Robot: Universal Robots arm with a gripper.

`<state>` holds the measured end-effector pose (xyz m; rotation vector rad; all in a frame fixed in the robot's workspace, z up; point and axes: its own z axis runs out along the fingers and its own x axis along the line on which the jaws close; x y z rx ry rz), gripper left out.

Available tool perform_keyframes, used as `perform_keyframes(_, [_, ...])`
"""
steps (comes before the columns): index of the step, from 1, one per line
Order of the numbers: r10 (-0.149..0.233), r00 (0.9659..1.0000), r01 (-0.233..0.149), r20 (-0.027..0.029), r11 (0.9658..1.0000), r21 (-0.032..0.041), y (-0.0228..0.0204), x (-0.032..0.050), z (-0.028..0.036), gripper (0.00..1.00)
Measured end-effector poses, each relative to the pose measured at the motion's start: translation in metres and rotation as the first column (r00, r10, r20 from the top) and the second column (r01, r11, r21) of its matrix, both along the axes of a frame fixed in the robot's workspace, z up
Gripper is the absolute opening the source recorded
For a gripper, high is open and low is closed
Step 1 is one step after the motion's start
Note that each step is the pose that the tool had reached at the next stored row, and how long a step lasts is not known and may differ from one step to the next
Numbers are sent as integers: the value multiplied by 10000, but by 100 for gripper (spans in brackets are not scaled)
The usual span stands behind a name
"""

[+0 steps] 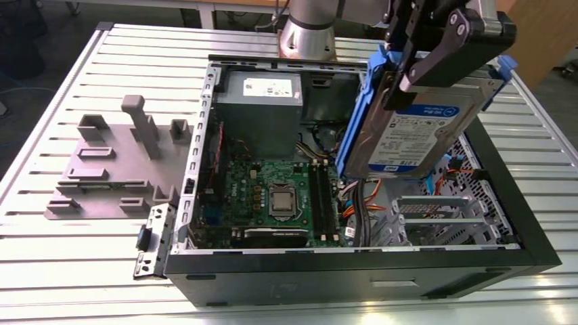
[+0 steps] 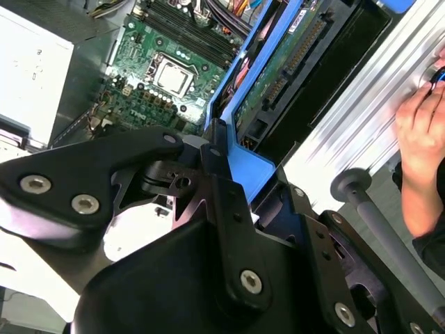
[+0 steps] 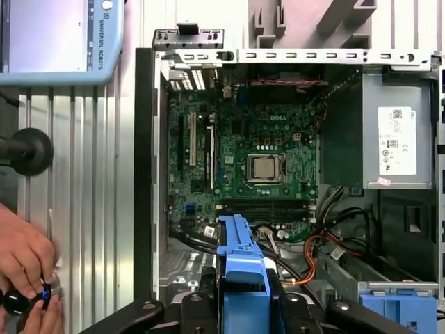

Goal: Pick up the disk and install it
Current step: 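Insert the disk into the insertion slot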

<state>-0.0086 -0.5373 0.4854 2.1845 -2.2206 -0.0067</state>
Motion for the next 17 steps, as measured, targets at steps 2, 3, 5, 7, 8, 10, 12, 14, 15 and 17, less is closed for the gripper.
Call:
perform_keyframes(2, [0, 10000, 0, 1, 10000, -7, -6, 8, -6, 36])
perform_keyframes(3, [0, 10000, 0, 1, 10000, -10, -10, 14, -9, 36])
perform_keyframes(5, [0, 10000, 0, 1, 10000, -14, -23, 21, -14, 36])
perform_keyframes(7, [0, 10000, 0, 0, 10000, -17, -41, 35, -20, 36])
perform_keyframes(8, [0, 10000, 0, -1, 10000, -20, -49, 44, -24, 36])
perform_keyframes(10, [0, 10000, 0, -8, 10000, -26, -60, 70, -32, 36])
perform_keyframes(12, [0, 10000, 0, -22, 10000, -32, -71, 109, -36, 36])
perform_keyframes(14, [0, 10000, 0, -37, 10000, -31, -79, 153, -42, 36])
perform_keyframes(15, [0, 10000, 0, -42, 10000, -31, -81, 174, -44, 36])
perform_keyframes(17, [-1, 10000, 1, -49, 10000, -34, -86, 209, -49, 36])
